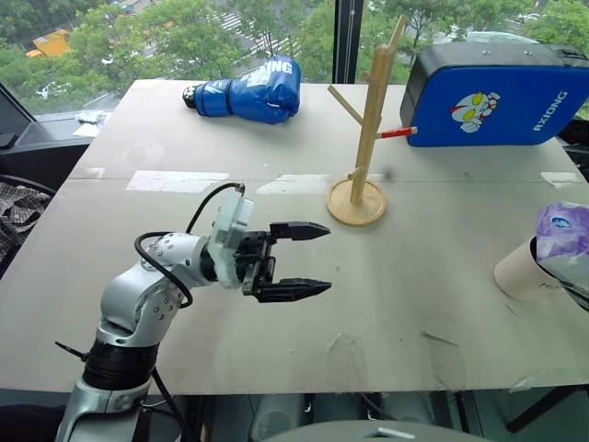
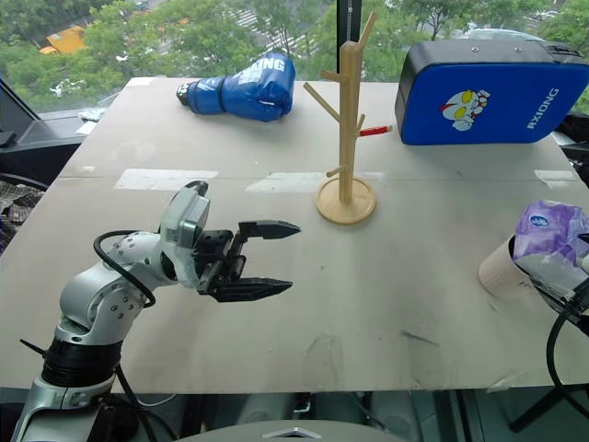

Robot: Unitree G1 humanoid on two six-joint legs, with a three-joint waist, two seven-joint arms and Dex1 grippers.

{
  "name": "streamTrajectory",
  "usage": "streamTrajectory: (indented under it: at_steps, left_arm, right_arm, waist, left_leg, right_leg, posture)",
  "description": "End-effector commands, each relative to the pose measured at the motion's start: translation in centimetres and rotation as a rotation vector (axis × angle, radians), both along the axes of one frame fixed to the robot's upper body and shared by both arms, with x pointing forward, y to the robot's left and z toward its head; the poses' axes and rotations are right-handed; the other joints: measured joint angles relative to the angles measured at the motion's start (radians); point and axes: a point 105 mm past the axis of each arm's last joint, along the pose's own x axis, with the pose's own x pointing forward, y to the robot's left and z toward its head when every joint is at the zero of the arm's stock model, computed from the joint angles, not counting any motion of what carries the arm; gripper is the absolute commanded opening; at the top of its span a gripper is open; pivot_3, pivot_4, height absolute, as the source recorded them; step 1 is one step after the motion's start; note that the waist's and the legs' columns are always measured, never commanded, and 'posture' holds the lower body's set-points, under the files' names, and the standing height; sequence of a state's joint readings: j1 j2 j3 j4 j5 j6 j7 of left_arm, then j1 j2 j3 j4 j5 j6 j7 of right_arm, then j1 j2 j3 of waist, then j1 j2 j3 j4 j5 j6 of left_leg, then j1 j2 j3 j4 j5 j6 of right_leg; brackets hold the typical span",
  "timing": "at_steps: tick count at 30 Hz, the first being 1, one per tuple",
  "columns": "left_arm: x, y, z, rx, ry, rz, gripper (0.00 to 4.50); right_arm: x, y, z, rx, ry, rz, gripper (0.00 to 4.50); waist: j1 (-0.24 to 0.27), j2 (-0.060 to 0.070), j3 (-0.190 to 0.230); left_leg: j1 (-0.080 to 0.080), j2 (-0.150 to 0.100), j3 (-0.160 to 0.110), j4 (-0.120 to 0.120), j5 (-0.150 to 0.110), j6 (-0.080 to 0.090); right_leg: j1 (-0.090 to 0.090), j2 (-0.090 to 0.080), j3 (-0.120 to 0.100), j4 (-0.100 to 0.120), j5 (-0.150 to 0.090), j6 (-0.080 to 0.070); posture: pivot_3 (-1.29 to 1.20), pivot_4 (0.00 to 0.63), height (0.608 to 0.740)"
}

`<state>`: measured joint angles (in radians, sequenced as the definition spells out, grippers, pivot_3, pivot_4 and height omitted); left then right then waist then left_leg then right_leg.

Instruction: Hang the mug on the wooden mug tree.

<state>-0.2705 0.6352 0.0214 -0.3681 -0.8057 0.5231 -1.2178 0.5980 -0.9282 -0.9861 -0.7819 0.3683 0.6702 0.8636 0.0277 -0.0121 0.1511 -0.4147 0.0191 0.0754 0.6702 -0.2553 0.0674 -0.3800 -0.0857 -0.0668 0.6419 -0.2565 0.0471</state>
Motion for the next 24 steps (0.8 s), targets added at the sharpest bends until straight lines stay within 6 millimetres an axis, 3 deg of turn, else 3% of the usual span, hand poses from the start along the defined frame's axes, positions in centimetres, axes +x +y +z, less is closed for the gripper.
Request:
streamTrajectory:
  at_steps: [1,5,8,16,17,24]
  left_arm:
    - [-0.1,0.0,0.5,-0.011,-0.042,0.010,4.50]
    - [0.1,0.2,0.4,-0.010,-0.047,0.029,4.50]
    - [0.2,0.4,0.4,-0.009,-0.051,0.044,4.50]
    - [0.4,0.5,0.5,-0.013,-0.062,0.067,4.50]
    - [0.6,0.4,0.5,-0.015,-0.065,0.071,4.50]
    - [1.2,0.2,0.8,-0.034,-0.075,0.088,4.50]
  right_arm:
    - [0.5,-0.9,-0.1,-0.003,-0.005,-0.027,4.38]
    - [1.2,-1.8,-1.0,0.026,0.020,-0.047,4.38]
    - [1.5,-2.5,-1.4,0.030,0.031,-0.062,3.61]
    - [0.9,-1.8,-0.9,0.091,0.034,-0.025,0.24]
    - [0.9,-1.8,-0.8,0.086,0.027,-0.022,0.06]
    - [1.0,-2.3,0.8,0.083,-0.060,-0.037,0.06]
  waist:
    - [-0.001,0.000,0.000]
    - [-0.003,0.000,0.000]
    - [-0.004,0.000,0.000]
    - [-0.005,0.000,0.000]
    - [-0.005,0.000,0.000]
    - [-0.005,0.000,0.000]
  left_leg:
    - [0.000,0.000,0.000,0.000,0.000,0.000]
    - [0.000,0.000,0.000,0.000,0.000,0.000]
    - [0.000,0.000,0.000,0.000,0.000,0.000]
    - [0.000,0.000,0.000,0.000,0.000,0.000]
    - [0.000,0.000,0.000,0.000,0.000,0.000]
    - [0.000,0.000,0.000,0.000,0.000,0.000]
  right_leg:
    - [0.000,0.000,0.000,0.000,0.000,0.000]
    - [0.000,0.000,0.000,0.000,0.000,0.000]
    - [0.000,0.000,0.000,0.000,0.000,0.000]
    - [0.000,0.000,0.000,0.000,0.000,0.000]
    - [0.000,0.000,0.000,0.000,0.000,0.000]
    - [0.000,0.000,0.000,0.000,0.000,0.000]
  posture:
    - [0.00,0.150,0.731]
    - [0.00,0.150,0.731]
    - [0.00,0.150,0.731]
    - [0.00,0.150,0.731]
    - [0.00,0.150,0.731]
    - [0.00,0.150,0.731]
